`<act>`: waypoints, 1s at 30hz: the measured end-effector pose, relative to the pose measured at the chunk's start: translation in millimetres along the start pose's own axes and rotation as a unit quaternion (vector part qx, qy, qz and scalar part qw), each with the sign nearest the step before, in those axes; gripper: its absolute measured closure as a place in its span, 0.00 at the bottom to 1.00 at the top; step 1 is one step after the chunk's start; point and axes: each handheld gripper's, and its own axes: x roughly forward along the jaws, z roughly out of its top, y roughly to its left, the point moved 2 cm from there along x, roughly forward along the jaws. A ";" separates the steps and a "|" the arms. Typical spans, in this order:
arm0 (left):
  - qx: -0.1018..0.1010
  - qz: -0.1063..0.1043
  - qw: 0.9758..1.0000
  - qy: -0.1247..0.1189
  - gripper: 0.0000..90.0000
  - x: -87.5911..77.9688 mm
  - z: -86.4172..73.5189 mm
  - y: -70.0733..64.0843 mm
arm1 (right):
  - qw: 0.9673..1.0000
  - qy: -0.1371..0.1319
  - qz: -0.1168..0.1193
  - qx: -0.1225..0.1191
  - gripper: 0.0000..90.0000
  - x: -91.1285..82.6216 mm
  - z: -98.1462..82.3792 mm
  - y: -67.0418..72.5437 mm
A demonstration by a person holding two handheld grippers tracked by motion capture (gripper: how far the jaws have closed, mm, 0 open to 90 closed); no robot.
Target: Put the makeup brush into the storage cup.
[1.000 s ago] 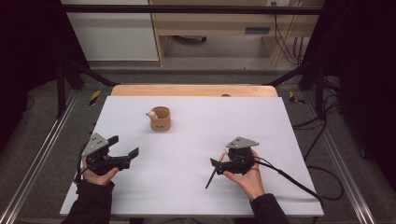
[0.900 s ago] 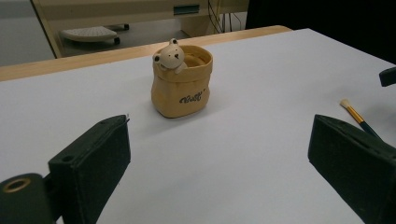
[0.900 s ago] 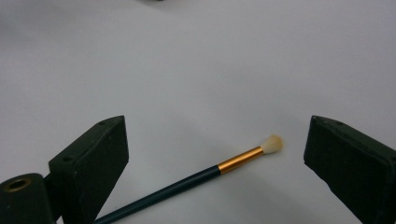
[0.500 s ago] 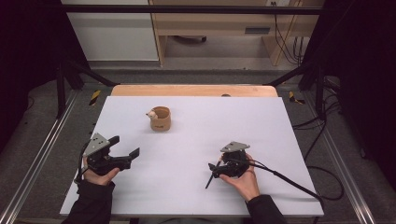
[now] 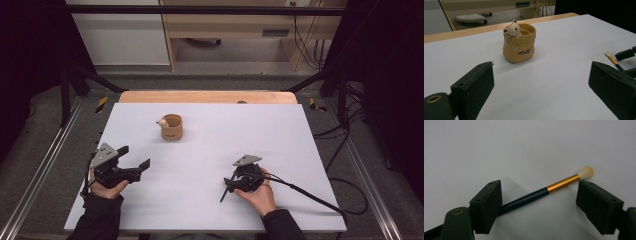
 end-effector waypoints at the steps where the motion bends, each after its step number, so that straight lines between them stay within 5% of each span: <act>1: 0.000 0.000 1.000 0.000 0.06 0.0 0.0 -0.1 | 1.000 -0.002 0.001 -0.006 0.28 0.1 -0.2 -0.7; 30: 0.000 -0.001 1.000 0.001 0.07 0.6 -0.5 -1.6 | 1.000 0.009 0.014 -0.002 0.71 -10.0 -3.2 -6.7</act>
